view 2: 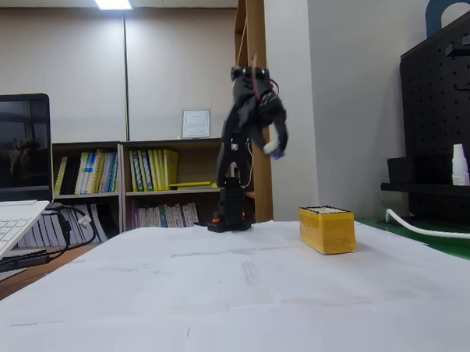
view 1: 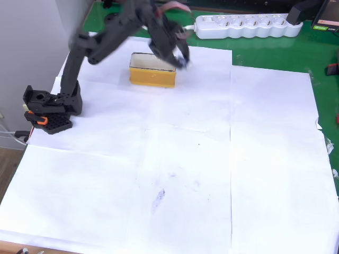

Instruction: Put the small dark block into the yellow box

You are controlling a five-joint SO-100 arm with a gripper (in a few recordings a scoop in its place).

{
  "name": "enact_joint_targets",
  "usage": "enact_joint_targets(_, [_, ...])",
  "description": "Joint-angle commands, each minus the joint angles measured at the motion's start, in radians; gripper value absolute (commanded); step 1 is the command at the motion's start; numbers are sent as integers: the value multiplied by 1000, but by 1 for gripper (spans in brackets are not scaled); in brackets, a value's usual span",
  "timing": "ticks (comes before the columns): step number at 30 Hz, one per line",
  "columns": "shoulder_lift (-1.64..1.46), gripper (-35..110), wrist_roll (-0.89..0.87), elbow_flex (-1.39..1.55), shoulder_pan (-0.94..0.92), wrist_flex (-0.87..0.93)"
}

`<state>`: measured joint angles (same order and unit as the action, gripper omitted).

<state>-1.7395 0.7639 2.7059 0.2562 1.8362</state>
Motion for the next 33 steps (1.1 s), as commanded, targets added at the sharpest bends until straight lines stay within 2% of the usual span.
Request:
enact_joint_targets(1, [181, 0, 40, -71, 86, 101])
enact_joint_targets(10, [253, 0, 58, -456, 212, 84])
enact_joint_targets(20, [239, 0, 81, -696, 278, -141])
enact_joint_targets(33, [137, 0, 103, -824, 350, -364])
